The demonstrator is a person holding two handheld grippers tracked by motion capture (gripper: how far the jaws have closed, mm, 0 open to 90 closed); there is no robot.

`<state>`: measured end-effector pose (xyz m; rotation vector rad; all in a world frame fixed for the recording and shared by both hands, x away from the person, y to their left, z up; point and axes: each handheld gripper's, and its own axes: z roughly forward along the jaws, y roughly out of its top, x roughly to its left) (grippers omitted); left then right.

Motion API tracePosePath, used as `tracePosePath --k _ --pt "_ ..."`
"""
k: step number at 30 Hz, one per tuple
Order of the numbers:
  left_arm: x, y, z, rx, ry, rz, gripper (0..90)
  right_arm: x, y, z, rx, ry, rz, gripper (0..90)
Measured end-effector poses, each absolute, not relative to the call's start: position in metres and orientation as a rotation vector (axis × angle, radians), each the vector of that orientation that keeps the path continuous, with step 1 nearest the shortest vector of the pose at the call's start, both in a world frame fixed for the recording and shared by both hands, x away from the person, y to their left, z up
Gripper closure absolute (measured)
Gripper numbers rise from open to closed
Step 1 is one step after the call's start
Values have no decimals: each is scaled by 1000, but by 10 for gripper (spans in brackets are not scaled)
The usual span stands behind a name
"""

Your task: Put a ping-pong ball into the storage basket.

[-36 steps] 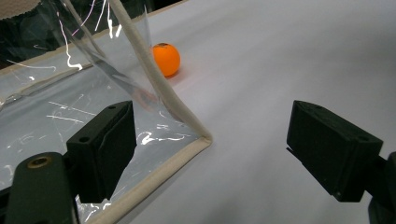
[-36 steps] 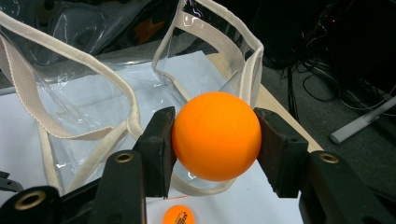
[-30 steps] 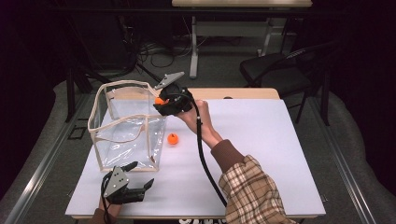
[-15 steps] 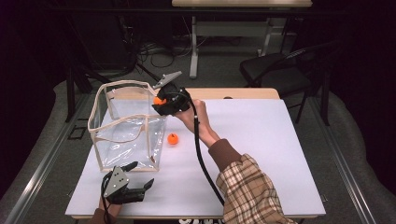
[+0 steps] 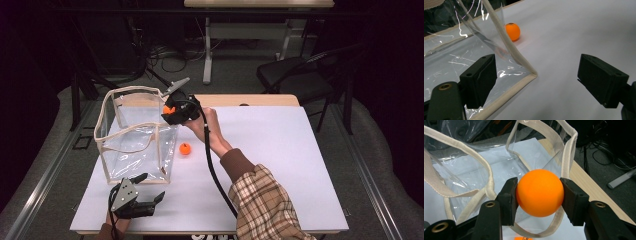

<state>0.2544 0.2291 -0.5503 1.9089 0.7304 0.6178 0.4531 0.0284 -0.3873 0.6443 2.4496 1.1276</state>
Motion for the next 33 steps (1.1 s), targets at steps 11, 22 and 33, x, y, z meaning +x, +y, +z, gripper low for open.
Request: tracePosePath --k 11,22,33 --pt "254 229 -550 1911 727 620 158 457 31 -391 666 2464 1118 503" --pt "254 229 -550 1914 726 620 158 454 22 -388 703 2436 1164 294" --pt "254 229 -550 1916 726 620 158 445 -9 -388 695 2407 1228 167"
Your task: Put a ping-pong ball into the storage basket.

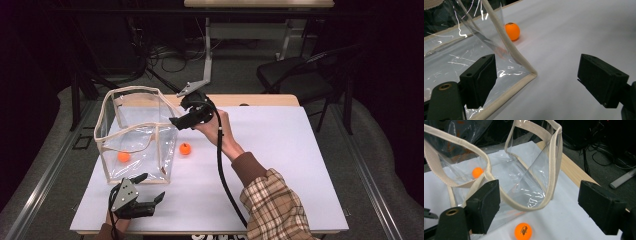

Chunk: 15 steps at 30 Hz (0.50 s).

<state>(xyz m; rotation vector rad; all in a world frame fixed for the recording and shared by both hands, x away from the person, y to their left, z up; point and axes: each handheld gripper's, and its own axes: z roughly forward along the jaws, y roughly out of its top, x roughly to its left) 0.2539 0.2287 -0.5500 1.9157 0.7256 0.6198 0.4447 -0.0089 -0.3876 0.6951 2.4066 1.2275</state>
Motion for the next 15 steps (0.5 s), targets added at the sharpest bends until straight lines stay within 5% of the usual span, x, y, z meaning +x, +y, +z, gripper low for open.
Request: tracePosePath --k 15 --pt "254 228 -550 1918 725 618 158 431 -34 -400 696 2413 1237 144"
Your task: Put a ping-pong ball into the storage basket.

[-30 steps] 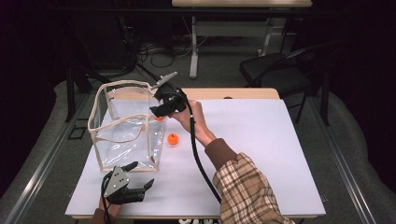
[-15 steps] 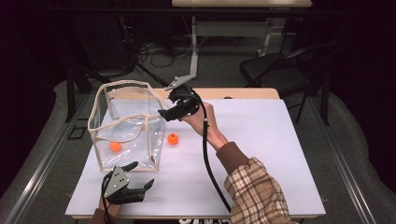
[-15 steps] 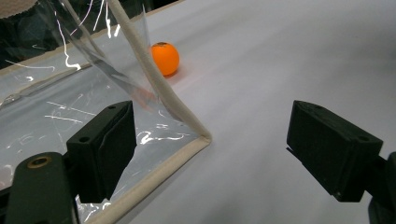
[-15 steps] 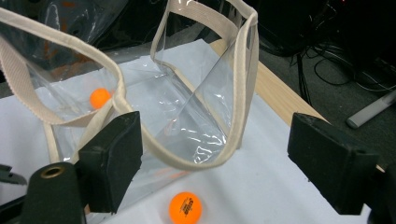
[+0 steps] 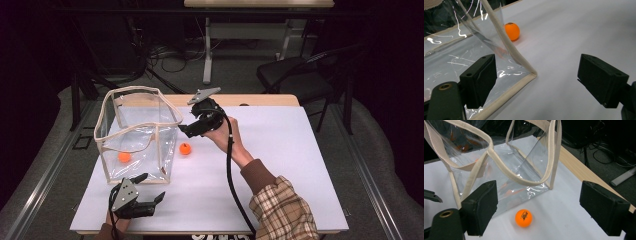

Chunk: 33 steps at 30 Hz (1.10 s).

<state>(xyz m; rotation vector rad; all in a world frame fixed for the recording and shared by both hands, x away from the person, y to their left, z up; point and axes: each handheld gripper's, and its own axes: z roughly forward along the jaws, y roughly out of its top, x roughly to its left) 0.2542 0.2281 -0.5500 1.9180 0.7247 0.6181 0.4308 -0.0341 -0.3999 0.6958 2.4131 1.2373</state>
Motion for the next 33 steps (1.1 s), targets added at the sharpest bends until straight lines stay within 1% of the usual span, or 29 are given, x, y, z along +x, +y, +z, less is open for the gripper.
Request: tracePosePath --k 13,24,33 --pt "255 227 -550 1918 715 621 158 421 -49 -415 710 2413 1250 126" --pt "255 228 -550 1918 715 622 158 412 -57 -427 712 2425 1238 76" --pt "254 229 -550 1915 718 626 159 406 -61 -440 724 2439 1224 58"
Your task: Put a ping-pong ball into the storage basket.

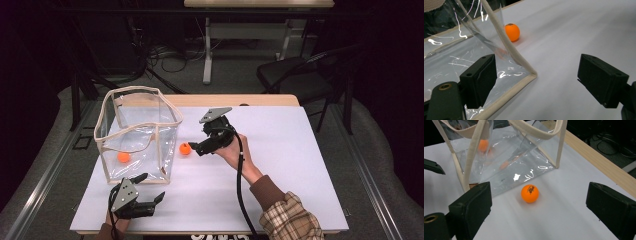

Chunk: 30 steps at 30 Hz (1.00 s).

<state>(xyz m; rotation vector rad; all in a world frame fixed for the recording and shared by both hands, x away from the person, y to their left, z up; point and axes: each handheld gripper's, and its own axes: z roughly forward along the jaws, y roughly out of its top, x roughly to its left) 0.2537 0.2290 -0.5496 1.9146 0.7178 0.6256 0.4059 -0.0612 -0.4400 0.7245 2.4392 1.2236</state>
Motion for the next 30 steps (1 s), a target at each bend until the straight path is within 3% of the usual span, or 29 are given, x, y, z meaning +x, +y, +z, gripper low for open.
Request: tracePosePath --k 30 --pt "253 230 -549 1916 716 626 158 412 -67 -480 814 2418 1182 35"
